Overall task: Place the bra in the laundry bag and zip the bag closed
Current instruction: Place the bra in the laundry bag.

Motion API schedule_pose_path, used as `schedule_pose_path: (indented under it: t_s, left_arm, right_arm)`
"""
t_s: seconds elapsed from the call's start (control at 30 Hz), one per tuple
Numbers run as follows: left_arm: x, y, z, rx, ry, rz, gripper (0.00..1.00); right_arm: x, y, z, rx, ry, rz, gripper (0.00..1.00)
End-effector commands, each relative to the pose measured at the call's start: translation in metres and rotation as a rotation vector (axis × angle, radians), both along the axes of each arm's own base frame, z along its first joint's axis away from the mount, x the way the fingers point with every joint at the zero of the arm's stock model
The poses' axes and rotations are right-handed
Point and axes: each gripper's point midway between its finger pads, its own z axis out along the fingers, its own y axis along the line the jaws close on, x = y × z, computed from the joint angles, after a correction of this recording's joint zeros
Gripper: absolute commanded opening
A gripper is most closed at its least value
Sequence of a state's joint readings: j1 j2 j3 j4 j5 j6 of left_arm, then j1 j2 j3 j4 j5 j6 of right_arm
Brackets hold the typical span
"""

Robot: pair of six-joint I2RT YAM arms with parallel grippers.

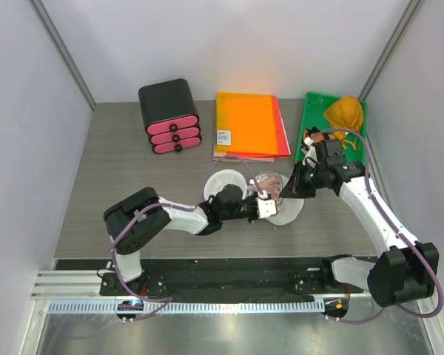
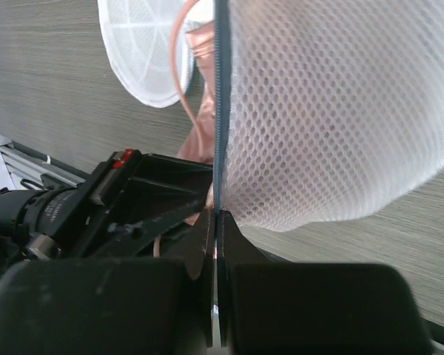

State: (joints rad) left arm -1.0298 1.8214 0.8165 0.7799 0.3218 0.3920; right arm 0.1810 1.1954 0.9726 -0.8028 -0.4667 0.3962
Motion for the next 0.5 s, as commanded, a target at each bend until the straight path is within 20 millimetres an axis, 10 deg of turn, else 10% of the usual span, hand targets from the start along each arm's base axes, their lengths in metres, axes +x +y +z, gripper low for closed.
schedule_pose_path:
  t_s: [0.0, 0.27, 0.47]
  left_arm:
    - [0.006, -0.025, 0.012, -0.032, -0.068, -0.021, 0.0]
    - [0.025, -0.019, -0.005, 0.004, -0.066, 0.107, 0.1]
    - [0.021, 0.001, 0.013, -0.017, -0.065, 0.149, 0.59]
  right_arm:
    - [0.004, 0.007, 0.024, 0.047, -0.053, 0.02, 0.01]
    - [0.006, 0.001, 0.016, 0.009, -0.05, 0.0, 0.01]
    - [0.004, 0.001, 0.014, 0.01, -0.05, 0.008, 0.01]
